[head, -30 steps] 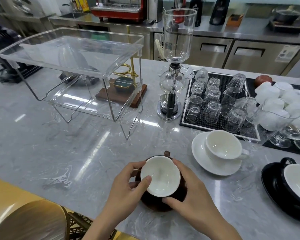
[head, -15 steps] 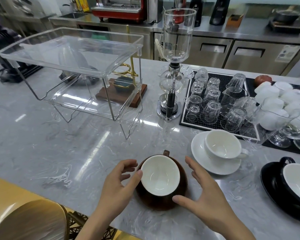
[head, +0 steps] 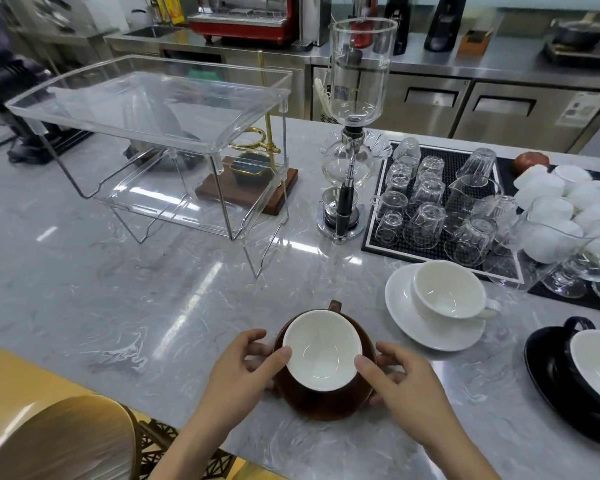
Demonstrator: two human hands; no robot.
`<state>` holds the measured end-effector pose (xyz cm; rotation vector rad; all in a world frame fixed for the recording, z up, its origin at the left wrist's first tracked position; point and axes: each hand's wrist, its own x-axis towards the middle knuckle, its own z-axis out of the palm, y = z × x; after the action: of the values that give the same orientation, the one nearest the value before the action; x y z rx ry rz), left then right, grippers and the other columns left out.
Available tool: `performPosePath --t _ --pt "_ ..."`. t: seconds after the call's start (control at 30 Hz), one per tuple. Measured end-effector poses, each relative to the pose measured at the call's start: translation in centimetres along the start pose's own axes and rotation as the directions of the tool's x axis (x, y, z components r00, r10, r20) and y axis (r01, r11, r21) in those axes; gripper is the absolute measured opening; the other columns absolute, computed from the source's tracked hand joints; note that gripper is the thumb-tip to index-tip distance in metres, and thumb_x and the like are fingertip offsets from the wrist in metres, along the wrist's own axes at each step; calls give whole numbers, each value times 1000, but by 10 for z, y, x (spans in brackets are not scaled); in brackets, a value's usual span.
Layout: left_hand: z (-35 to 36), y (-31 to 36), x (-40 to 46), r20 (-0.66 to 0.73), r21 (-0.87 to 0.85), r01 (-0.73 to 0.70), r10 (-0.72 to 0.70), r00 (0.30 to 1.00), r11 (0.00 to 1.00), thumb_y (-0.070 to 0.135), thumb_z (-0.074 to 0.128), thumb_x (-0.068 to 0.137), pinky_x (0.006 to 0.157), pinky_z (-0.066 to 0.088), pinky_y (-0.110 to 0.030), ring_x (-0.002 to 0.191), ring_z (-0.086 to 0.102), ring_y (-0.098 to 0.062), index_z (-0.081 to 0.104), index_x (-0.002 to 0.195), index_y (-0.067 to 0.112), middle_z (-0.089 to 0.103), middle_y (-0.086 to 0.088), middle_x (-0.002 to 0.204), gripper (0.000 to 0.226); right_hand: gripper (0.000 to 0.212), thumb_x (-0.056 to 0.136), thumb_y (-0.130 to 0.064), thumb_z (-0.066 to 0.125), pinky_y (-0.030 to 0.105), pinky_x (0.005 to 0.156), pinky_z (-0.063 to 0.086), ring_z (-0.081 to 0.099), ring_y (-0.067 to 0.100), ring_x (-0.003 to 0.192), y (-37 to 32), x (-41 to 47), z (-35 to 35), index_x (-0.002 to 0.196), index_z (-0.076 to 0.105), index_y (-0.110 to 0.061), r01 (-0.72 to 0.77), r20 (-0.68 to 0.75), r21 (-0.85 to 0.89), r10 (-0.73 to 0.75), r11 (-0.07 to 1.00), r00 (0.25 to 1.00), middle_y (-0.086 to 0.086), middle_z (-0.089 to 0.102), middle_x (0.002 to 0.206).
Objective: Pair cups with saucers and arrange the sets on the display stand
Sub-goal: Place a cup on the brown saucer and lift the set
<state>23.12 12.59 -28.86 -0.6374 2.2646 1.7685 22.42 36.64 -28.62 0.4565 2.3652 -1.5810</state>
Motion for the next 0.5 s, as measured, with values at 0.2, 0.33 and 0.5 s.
performPosePath --t 0.2,0.33,0.5 --pt "3 3 0 92 -85 107 -99 991 991 29 78 85 70 65 -40 64 72 -14 68 112 9 69 -7 79 35 41 71 -36 82 48 63 62 73 33 68 1 7 2 102 73 -12 -72 80 148 61 986 995 14 73 88" --pt "4 6 0 98 -121 120 -108 989 985 28 78 84 72 65 -44 62 70 -18 72 104 5 68 -7 67 31 27 76 -26 81 49 61 62 72 32 67 0 8 4 97 73 -11 -69 80 180 56 981 995 14 74 82" --pt "5 4 2 64 -147 100 -91 994 984 26 84 78 74 63 -53 60 67 -21 75 96 4 67 -10 67 30 23 77 -22 80 47 58 61 71 32 66 -1 7 4 94 73 -8 -66 82 197 50 978 995 19 73 82"
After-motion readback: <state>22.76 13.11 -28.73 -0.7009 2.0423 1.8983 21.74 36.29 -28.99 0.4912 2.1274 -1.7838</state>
